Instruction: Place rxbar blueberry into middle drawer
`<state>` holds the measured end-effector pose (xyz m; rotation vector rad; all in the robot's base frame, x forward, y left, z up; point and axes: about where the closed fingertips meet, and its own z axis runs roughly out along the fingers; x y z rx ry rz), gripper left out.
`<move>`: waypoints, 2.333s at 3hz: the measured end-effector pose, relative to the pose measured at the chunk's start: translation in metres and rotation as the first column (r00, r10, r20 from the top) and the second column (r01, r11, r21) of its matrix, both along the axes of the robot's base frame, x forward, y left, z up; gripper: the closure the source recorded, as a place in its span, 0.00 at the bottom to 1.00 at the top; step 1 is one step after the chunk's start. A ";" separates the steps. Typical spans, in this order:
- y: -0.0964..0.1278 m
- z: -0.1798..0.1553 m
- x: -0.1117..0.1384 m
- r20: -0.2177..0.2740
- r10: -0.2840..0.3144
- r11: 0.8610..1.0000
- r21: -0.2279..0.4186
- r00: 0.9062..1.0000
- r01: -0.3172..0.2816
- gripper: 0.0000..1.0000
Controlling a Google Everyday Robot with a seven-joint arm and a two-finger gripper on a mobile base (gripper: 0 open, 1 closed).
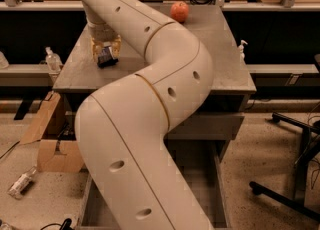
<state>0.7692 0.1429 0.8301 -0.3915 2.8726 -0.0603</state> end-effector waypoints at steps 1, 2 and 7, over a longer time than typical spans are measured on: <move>-0.015 0.024 -0.006 0.067 0.036 0.997 0.064 0.997 -0.040 1.00; -0.039 0.058 -0.032 0.144 0.056 0.985 0.153 0.988 -0.079 1.00; -0.187 -0.077 -0.198 0.060 -0.001 0.864 0.502 0.998 -0.030 1.00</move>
Offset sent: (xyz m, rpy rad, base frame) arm -0.0975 -0.0818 0.0601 0.2233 -0.1708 0.1026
